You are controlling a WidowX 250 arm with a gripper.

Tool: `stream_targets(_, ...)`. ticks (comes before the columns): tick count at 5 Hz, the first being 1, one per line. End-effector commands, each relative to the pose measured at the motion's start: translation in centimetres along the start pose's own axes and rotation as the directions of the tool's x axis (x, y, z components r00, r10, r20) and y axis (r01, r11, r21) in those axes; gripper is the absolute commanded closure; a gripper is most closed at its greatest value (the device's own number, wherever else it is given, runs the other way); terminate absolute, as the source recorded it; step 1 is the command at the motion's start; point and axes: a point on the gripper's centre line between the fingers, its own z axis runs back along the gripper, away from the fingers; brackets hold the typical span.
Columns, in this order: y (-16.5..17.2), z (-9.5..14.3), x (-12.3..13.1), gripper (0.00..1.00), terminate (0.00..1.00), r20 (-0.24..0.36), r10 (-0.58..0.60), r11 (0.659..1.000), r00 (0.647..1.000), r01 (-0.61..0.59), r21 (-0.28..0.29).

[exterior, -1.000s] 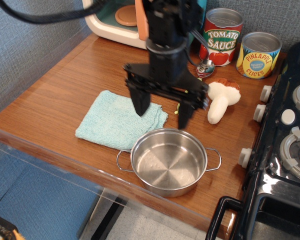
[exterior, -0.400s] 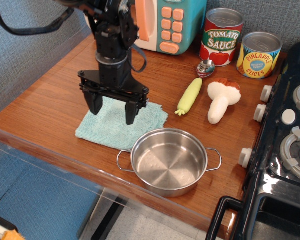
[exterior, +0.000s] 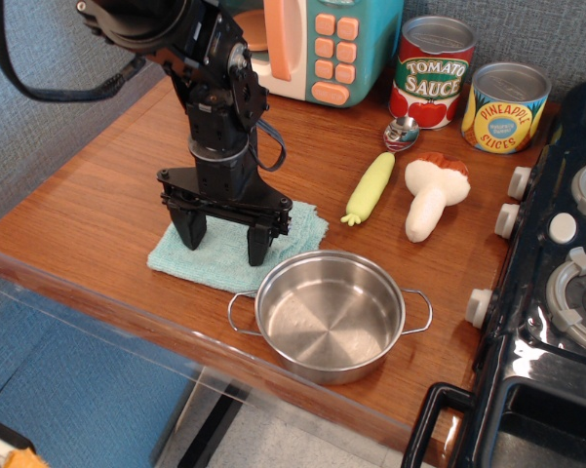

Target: Move the towel to the lower left of the table.

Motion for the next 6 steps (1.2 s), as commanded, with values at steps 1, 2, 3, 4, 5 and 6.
stream_targets(1,2.7,-0.9,-1.4,0.00,0.00,-0.003,-0.028,1.000,1.000,0.028,0.014)
stream_targets(2,4.9,-1.2,-1.8,0.00,0.00,-0.002,-0.059,0.997,0.998,0.059,0.047)
stream_targets(3,6.8,-0.9,-1.7,0.00,0.00,0.017,-0.125,0.991,0.992,0.123,0.059)
stream_targets(4,8.7,-0.8,-2.1,0.00,0.00,0.010,-0.138,0.988,0.990,0.136,0.075)
stream_targets(5,11.5,-0.8,-2.7,0.00,0.00,-0.004,-0.124,0.989,0.992,0.124,0.084)
stream_targets(6,13.8,-0.7,-2.7,0.00,0.00,-0.011,-0.106,0.991,0.994,0.107,0.076)
